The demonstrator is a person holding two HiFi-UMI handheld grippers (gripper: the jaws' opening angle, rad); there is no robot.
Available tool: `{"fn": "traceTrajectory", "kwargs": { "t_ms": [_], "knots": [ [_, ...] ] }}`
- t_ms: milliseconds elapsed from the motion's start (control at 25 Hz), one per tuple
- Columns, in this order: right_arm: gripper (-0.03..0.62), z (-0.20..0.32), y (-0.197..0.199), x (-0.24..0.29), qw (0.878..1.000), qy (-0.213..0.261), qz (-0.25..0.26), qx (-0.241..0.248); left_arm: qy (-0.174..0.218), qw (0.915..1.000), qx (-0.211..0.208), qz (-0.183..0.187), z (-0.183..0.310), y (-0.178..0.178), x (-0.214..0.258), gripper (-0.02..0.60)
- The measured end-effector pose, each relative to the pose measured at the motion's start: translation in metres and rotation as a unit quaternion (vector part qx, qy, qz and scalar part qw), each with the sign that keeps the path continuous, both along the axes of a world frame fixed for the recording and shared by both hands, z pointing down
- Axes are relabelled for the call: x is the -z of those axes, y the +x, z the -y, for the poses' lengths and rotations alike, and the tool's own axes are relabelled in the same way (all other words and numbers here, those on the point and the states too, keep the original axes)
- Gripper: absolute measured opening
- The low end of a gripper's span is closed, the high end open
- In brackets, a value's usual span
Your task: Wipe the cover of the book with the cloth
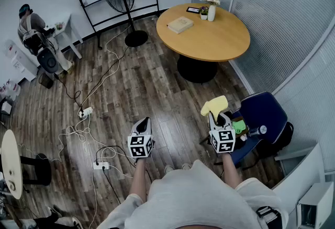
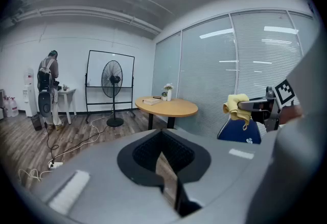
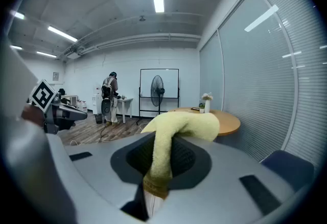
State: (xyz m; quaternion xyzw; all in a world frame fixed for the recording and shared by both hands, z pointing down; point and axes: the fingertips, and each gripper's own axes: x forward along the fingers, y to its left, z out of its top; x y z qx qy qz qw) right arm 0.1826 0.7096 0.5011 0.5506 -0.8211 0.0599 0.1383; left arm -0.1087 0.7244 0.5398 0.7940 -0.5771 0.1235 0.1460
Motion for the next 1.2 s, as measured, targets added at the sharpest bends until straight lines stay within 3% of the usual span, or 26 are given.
{"fn": "traceTrajectory", "kwargs": {
  "t_ms": [800,1200],
  "knots": [
    [0.066,0.010,0.021,-0.014,0.999,-0.009,0.011,0.039,-0.010,0.9999,0.012,0.006,-0.001,0.037,-0.009,0.011],
    [0.066,0.037,0.014,-0.022,0.998,-0.014,0.010,0.057,-0.023,0.9993,0.029,0.004,0.012,0.036,-0.022,0.011]
  ]
}}
